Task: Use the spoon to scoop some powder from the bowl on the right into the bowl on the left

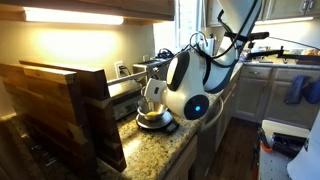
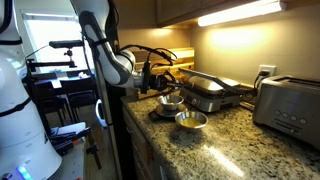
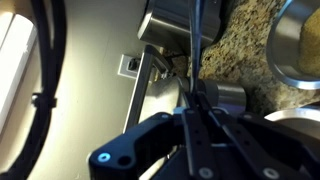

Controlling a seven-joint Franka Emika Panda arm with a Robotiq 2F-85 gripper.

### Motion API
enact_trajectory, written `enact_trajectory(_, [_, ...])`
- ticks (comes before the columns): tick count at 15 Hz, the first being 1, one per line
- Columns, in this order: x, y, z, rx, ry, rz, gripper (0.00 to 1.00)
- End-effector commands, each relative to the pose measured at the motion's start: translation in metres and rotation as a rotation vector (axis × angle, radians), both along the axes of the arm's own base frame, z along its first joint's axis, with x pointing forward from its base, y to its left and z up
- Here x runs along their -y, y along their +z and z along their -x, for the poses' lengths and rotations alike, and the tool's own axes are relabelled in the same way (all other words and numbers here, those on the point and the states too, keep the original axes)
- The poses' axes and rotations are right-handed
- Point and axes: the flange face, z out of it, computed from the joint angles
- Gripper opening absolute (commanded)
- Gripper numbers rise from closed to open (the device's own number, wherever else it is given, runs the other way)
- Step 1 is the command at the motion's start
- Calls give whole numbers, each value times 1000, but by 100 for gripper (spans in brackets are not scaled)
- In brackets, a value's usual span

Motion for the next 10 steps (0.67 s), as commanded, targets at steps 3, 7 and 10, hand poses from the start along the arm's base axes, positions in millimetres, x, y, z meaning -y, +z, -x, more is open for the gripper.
enact_trajectory(3, [-4,9,4,-101,3,-41,4])
enact_trajectory(7, [-6,16,-1,-194,0,-88,4])
enact_trajectory(10, [-5,23,-8,-259,-14,-108,4])
